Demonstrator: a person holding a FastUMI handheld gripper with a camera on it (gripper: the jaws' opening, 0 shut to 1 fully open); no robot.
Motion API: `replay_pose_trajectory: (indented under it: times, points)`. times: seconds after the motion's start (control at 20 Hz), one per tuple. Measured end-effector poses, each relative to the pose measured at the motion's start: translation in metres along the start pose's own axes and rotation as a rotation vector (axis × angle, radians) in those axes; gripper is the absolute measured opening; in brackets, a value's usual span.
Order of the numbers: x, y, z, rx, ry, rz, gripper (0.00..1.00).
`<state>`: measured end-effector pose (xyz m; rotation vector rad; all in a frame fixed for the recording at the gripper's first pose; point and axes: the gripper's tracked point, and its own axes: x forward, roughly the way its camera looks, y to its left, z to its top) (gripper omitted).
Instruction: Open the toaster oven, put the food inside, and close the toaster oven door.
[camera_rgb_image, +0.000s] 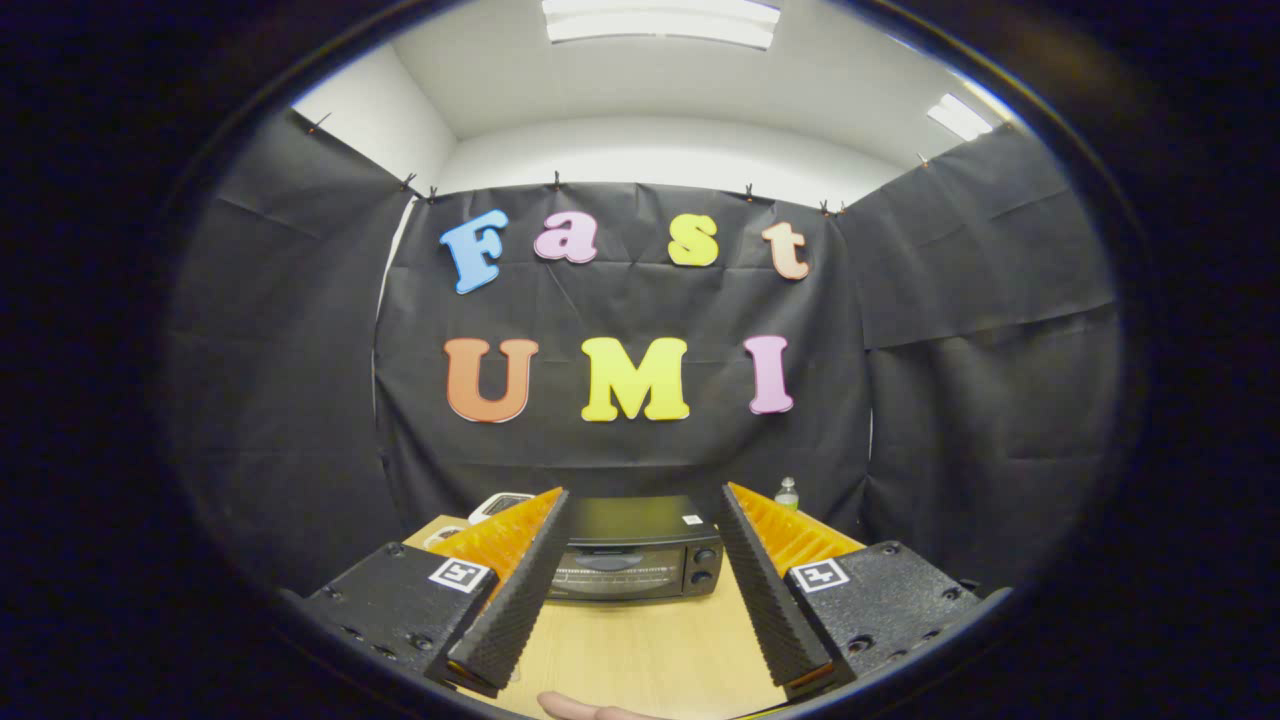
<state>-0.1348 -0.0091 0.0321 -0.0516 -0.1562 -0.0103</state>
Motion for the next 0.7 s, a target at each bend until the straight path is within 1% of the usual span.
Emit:
replay_pose_trajectory:
  times: [0.1,0.2,0.45,0.7]
  points:
    - [-0.002,0.0,-0.013,0.001,0.044,0.016,0.94]
    - [-0.004,0.002,-0.011,0.013,0.035,0.037,0.95]
    - [-0.006,-0.005,-0.011,0.003,0.016,0.035,0.94]
    - [0.003,-0.008,-0.029,0.005,0.059,0.034,0.94]
